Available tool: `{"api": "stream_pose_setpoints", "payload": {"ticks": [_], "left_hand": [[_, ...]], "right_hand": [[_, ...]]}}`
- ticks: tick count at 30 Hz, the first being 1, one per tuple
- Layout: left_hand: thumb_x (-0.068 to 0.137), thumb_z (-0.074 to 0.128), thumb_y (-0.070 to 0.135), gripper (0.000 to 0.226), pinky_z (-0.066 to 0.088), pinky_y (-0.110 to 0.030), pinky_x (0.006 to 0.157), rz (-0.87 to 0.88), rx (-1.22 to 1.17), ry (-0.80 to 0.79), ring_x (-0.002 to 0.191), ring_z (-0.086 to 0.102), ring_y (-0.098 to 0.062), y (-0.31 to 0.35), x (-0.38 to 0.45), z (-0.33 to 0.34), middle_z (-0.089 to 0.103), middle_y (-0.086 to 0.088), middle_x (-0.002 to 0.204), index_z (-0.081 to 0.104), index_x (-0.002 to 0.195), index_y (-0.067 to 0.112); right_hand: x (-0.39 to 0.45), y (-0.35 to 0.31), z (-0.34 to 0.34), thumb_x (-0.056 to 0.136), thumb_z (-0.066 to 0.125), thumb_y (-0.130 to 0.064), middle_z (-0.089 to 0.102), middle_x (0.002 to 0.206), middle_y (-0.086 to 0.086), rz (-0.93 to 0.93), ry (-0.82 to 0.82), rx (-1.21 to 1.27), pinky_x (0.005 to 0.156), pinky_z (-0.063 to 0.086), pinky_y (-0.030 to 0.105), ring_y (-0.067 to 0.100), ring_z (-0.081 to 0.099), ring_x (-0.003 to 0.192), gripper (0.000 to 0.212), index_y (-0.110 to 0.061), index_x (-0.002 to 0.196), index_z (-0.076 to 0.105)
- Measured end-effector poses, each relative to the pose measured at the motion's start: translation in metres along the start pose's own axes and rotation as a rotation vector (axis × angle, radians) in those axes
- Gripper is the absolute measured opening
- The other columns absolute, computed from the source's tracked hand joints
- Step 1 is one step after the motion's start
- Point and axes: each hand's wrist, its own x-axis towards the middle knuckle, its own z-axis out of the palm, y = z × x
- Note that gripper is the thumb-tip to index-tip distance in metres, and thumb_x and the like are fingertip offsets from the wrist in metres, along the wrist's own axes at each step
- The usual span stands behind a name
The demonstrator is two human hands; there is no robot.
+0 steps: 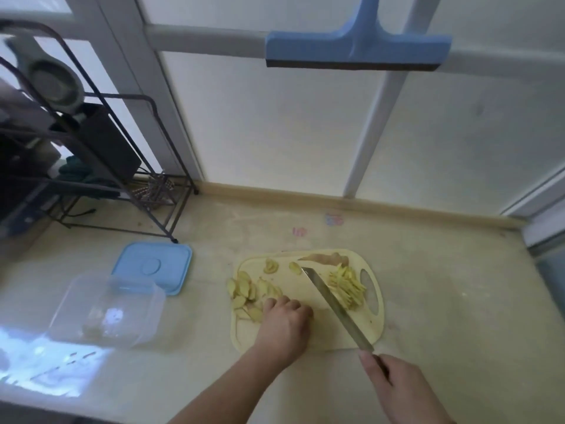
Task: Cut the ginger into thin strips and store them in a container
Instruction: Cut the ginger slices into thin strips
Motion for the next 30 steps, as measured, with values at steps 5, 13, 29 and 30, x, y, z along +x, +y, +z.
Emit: {"api": "stream_pose_setpoints", "payload": {"ticks": [5,13,29,30], "left_hand": [[0.077,0.053,0.035,0.021,0.041,-0.033,0.072,-0.043,-0.014,0.242,0.086,0.057,-0.020,-0.027,-0.017,-0.003,0.066,0.011,0.089,0.070,0.087,0.027],[0.083,0.056,0.044,0.029,0.042,-0.039,0.083,-0.171,-0.001,0.389,0.104,0.049,-0.026,-0.061,-0.048,-0.001,0.068,0.006,0.101,0.075,0.095,0.025],[0.090,0.069,0.018,0.009,0.039,-0.008,0.059,-0.562,-0.700,0.104,0.074,0.060,-0.003,0.000,-0.018,-0.017,0.067,0.012,0.081,0.069,0.098,0.024],[0.090,0.069,0.018,0.011,0.039,-0.006,0.058,-0.597,-0.742,0.114,0.074,0.060,-0.001,0.006,-0.017,-0.014,0.066,0.013,0.080,0.068,0.099,0.025]], "right_hand": [[0.004,0.005,-0.001,0.057,0.020,-0.092,0.065,0.061,0.000,-0.021,0.009,0.015,0.071,0.049,0.036,0.024,0.071,0.082,0.096,-0.012,0.072,0.071],[0.008,0.008,0.001,0.048,0.006,-0.114,0.060,0.054,-0.016,-0.119,-0.004,0.084,0.066,0.044,0.029,0.003,0.059,0.066,0.110,-0.015,0.057,0.053],[0.002,0.020,0.012,0.092,0.048,-0.061,0.046,0.044,-0.011,-0.151,-0.038,0.098,0.057,0.037,0.032,0.010,0.049,0.053,0.058,-0.017,0.055,0.040],[0.001,0.021,0.012,0.088,0.044,-0.067,0.044,0.044,-0.011,-0.149,-0.045,0.104,0.056,0.036,0.031,0.010,0.047,0.052,0.060,-0.017,0.055,0.039]]}}
